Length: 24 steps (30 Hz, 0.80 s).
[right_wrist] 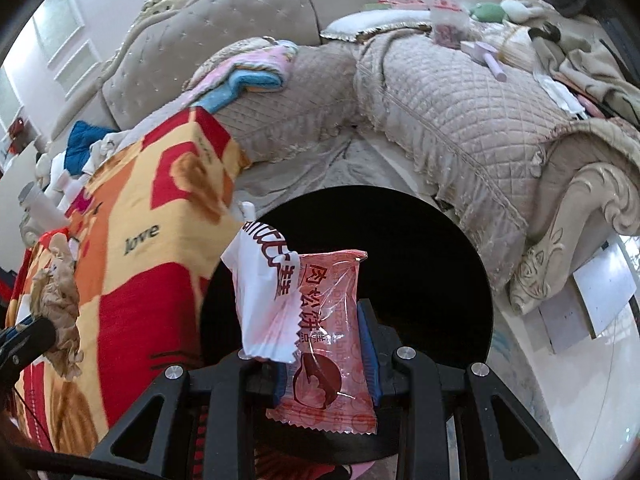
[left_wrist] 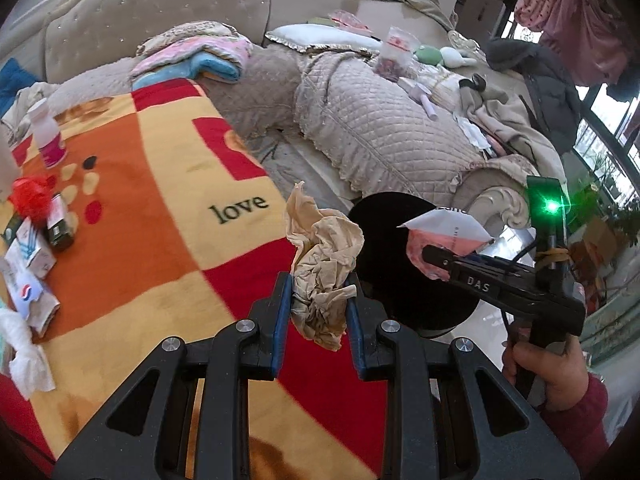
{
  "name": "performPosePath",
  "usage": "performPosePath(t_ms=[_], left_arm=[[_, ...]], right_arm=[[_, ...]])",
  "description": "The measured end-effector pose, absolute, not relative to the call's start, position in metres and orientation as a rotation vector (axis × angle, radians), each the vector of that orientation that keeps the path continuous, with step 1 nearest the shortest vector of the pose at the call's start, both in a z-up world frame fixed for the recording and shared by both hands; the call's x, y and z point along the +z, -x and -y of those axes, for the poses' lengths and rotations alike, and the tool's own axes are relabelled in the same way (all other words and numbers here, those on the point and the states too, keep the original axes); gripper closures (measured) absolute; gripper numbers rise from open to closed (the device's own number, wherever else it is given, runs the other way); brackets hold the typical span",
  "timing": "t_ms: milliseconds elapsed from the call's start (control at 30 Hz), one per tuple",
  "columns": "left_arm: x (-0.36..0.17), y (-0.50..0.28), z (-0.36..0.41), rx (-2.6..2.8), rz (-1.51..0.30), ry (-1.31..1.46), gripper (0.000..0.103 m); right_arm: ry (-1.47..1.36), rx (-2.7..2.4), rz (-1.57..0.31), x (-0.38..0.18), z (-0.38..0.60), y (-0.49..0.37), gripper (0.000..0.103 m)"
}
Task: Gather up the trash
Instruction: 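Open the right tool to drop the wrapper while the left tool drops the paper into the bin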
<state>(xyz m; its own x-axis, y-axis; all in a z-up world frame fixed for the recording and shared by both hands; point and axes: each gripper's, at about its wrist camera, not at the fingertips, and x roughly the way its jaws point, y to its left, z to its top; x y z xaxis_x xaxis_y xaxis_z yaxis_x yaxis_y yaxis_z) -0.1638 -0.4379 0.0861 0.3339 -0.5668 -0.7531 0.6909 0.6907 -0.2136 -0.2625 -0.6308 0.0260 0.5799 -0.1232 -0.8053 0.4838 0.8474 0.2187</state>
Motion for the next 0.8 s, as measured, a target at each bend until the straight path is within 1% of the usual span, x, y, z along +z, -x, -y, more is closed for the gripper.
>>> performPosePath(t_ms=[133, 167, 200, 233, 333, 367, 400, 600, 633, 667, 700, 733, 767, 800], left_arm=[[0.082, 0.161, 0.451, -0.837, -0.923, -0.164, 0.079], [0.081, 0.161, 0.453, -0.841, -0.924, -0.164, 0.08], [0.08, 0.16, 0.456, -0.847, -0.926, -0.162, 0.08], [0.079, 0.159, 0.459, -0.854, -0.928, -0.16, 0.08], [0.076, 0.158, 0.468, -0.872, -0.935, -0.154, 0.08], [0.075, 0.158, 0.471, -0.879, -0.939, -0.153, 0.08], [0.073, 0.157, 0.474, -0.89, -0.943, -0.15, 0.08], [0.067, 0.155, 0.49, -0.946, -0.972, -0.099, 0.078], [0.066, 0.154, 0.492, -0.958, -0.978, -0.082, 0.075], [0.065, 0.153, 0.494, -0.969, -0.986, -0.069, 0.067], [0.064, 0.153, 0.496, -0.975, -0.992, -0.06, 0.062], [0.063, 0.152, 0.497, -0.977, -0.995, -0.052, 0.05], [0.063, 0.152, 0.497, -0.98, -0.996, -0.039, 0.046], [0.062, 0.152, 0.497, -0.982, -0.996, -0.032, 0.045]], right_arm=[[-0.455, -0.38, -0.898, 0.021, 0.639, 0.26, 0.074], [-0.456, -0.388, -0.9, 0.02, 0.64, 0.26, 0.07], [-0.457, -0.392, -0.9, 0.02, 0.641, 0.261, 0.059], [-0.462, -0.398, -0.897, 0.02, 0.644, 0.262, 0.055], [-0.465, -0.42, -0.901, 0.021, 0.65, 0.265, 0.05], [-0.468, -0.424, -0.902, 0.022, 0.652, 0.267, 0.041], [-0.473, -0.425, -0.897, 0.023, 0.653, 0.268, 0.036], [-0.496, -0.441, -0.87, 0.031, 0.66, 0.282, 0.034], [-0.5, -0.442, -0.87, 0.031, 0.661, 0.284, 0.034], [-0.502, -0.443, -0.871, 0.031, 0.661, 0.285, 0.034], [-0.502, -0.444, -0.871, 0.031, 0.661, 0.286, 0.034], [-0.502, -0.445, -0.869, 0.032, 0.661, 0.287, 0.034], [-0.503, -0.446, -0.866, 0.033, 0.662, 0.288, 0.034], [-0.504, -0.447, -0.864, 0.034, 0.662, 0.288, 0.034]])
